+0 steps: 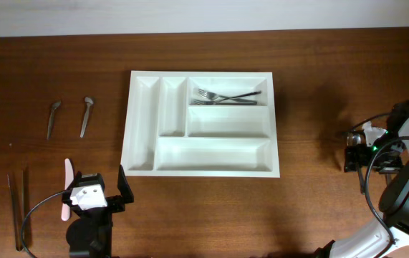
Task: Pack container
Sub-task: 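Lower the right gripper and grasp the left silver spoon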
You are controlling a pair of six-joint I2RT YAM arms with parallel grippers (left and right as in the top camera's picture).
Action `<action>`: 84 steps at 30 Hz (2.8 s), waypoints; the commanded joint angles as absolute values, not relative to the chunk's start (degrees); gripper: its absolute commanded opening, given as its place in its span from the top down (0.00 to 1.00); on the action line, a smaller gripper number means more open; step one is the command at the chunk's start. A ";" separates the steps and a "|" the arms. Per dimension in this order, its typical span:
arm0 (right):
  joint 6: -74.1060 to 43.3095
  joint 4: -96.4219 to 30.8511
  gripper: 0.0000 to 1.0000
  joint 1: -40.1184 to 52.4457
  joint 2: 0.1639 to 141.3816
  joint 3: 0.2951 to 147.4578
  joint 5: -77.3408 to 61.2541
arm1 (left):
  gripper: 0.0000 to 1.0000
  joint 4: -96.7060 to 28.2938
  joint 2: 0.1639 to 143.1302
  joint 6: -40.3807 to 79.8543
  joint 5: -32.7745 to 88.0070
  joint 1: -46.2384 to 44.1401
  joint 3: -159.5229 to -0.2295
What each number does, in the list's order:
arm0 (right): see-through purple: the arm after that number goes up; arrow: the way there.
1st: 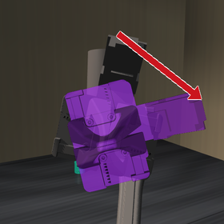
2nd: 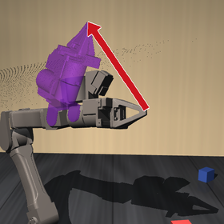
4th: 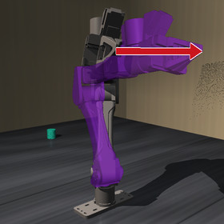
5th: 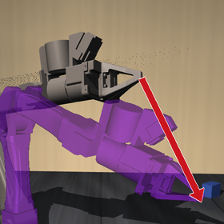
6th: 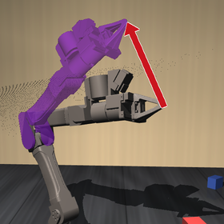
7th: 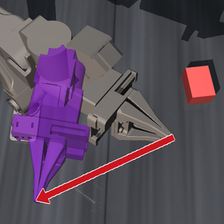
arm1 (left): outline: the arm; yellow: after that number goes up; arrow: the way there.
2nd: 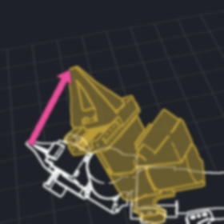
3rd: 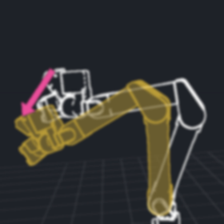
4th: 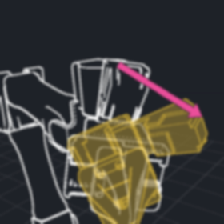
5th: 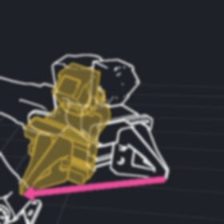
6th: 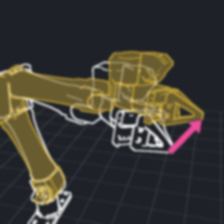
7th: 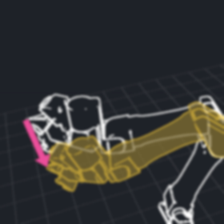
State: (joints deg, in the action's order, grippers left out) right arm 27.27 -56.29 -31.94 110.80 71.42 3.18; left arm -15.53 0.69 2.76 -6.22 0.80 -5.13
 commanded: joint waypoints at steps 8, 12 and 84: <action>32.75 -53.43 0.01 -31.86 111.02 69.73 1.23 | 0.01 -15.42 0.30 2.07 -5.80 0.64 -4.86; 34.02 -51.81 0.01 -31.86 111.09 69.65 1.08 | 0.01 -15.42 0.30 2.07 -5.80 0.64 -4.86; 33.65 -47.13 0.95 -29.21 114.69 69.65 -0.80 | 0.01 -15.42 0.30 2.07 -5.80 0.64 -4.86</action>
State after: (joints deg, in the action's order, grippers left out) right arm 33.47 -47.90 -29.63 111.83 70.50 -0.99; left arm -15.53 0.69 2.76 -6.22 0.80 -5.13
